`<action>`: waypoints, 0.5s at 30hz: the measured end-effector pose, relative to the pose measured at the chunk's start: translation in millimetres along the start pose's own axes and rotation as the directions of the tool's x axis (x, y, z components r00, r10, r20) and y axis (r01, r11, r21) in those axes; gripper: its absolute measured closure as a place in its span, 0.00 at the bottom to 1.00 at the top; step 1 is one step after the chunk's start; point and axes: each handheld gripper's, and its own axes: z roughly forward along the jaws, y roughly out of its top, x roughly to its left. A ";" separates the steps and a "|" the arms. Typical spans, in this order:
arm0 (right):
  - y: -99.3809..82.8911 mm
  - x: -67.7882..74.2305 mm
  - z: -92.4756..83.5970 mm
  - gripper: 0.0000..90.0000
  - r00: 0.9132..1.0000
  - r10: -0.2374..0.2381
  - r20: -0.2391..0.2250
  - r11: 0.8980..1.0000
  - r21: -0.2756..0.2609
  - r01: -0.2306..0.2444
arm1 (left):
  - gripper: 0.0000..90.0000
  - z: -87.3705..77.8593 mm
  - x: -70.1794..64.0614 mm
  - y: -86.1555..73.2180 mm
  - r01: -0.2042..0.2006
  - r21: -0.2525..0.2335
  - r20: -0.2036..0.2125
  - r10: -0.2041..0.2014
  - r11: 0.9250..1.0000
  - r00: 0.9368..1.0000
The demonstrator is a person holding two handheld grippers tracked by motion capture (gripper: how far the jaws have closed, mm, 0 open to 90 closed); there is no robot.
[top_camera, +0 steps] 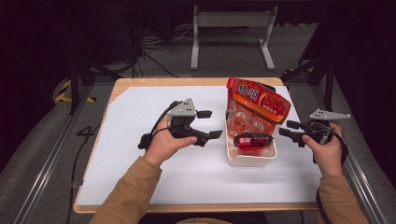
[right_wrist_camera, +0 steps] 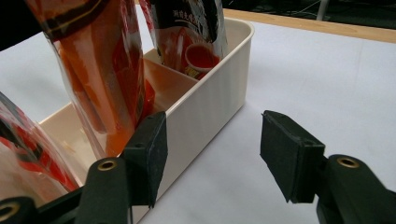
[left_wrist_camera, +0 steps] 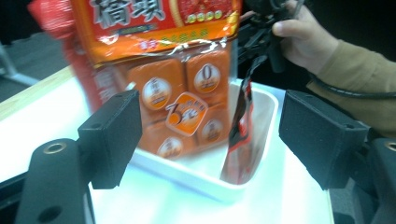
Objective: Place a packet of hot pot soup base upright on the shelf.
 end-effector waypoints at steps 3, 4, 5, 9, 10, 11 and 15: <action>-0.5 0.3 0.0 0.45 1.000 0.005 0.000 1.000 0.002 -0.005 | 0.24 -11.0 0.1 -3.6 0.008 0.003 -0.012 -0.008 1.000 1.000; -1.1 0.5 0.1 0.44 1.000 0.005 0.001 1.000 0.002 -0.005 | 0.23 -15.8 0.8 -5.1 0.006 0.008 -0.021 -0.006 1.000 1.000; -1.3 0.7 0.2 0.44 1.000 0.006 0.002 1.000 0.004 -0.006 | 0.23 -21.2 1.5 -7.5 0.013 0.011 -0.038 -0.012 1.000 0.999; -2.4 2.1 1.3 0.41 1.000 0.001 0.011 1.000 0.001 -0.001 | 0.21 -37.7 5.5 -17.1 0.026 0.022 -0.080 -0.024 0.999 0.996; -2.7 3.0 1.4 0.40 1.000 0.005 0.011 1.000 0.005 -0.005 | 0.21 -41.3 6.3 -19.9 0.039 0.021 -0.084 -0.037 0.999 0.996; -3.0 3.4 2.0 0.39 1.000 0.001 0.012 1.000 0.005 -0.001 | 0.21 -44.8 7.6 -22.7 0.045 0.021 -0.094 -0.042 0.999 0.995; -5.1 5.1 4.4 0.37 1.000 -0.003 0.013 1.000 0.012 0.003 | 0.19 -57.5 12.0 -32.8 0.054 0.030 -0.132 -0.050 0.998 0.990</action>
